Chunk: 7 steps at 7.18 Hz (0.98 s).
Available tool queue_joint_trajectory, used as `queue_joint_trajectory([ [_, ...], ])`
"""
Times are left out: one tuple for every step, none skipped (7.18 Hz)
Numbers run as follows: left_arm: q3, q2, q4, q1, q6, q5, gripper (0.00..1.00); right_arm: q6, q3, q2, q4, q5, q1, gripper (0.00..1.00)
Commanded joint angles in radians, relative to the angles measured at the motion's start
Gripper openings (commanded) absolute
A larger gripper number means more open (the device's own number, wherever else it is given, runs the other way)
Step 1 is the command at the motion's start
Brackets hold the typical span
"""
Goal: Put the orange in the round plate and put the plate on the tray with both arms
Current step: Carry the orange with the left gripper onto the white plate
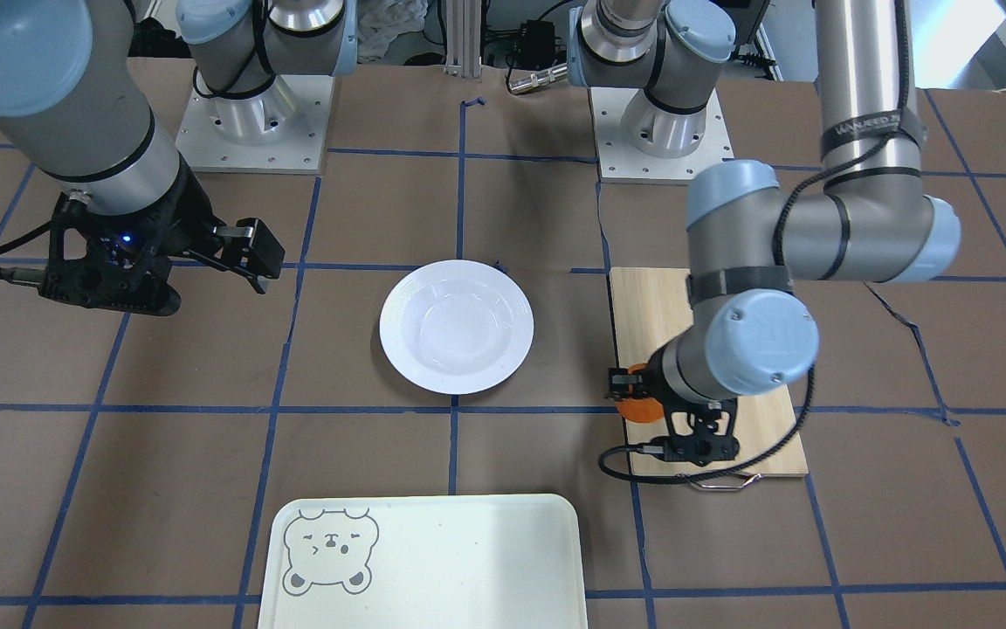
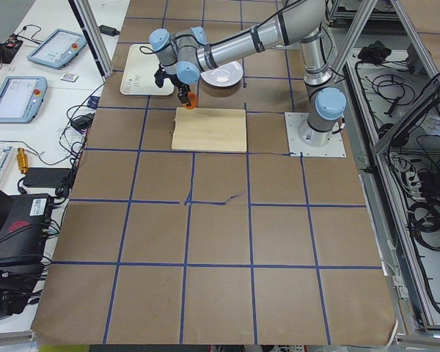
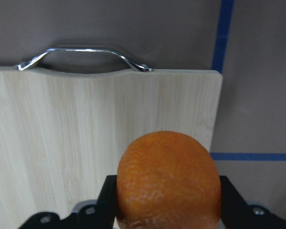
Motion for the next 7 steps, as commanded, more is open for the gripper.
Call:
queue_joint_trajectory([
  [-0.01, 0.035, -0.022, -0.187, -0.3, -0.075, 0.04, 0.0, 0.0, 0.0, -0.003, 0.004, 0.0, 1.0],
  [-0.016, 0.025, -0.023, -0.24, -0.4, -0.151, 0.04, 0.0, 0.0, 0.002, -0.001, 0.006, 0.0, 1.0],
  [-0.042, 0.003, -0.019, -0.274, -0.472, -0.159, 0.04, 0.0, 0.0, 0.002, -0.003, 0.006, 0.0, 1.0],
  [-0.097, -0.001, 0.025, -0.307, -0.488, -0.156, 0.04, 0.0, 0.0, 0.002, -0.001, 0.006, 0.0, 1.0],
  [-0.145, -0.001, 0.08, -0.318, -0.484, -0.156, 0.06, 0.0, 0.0, 0.002, -0.001, 0.006, 0.0, 1.0],
  [-0.174, -0.009, 0.127, -0.318, -0.484, -0.158, 0.43, 0.0, 0.0, 0.002, -0.001, 0.006, 0.0, 1.0],
  [-0.173, -0.005, 0.138, -0.317, -0.482, -0.155, 0.99, 0.0, 0.002, 0.003, -0.001, 0.004, 0.0, 1.0],
])
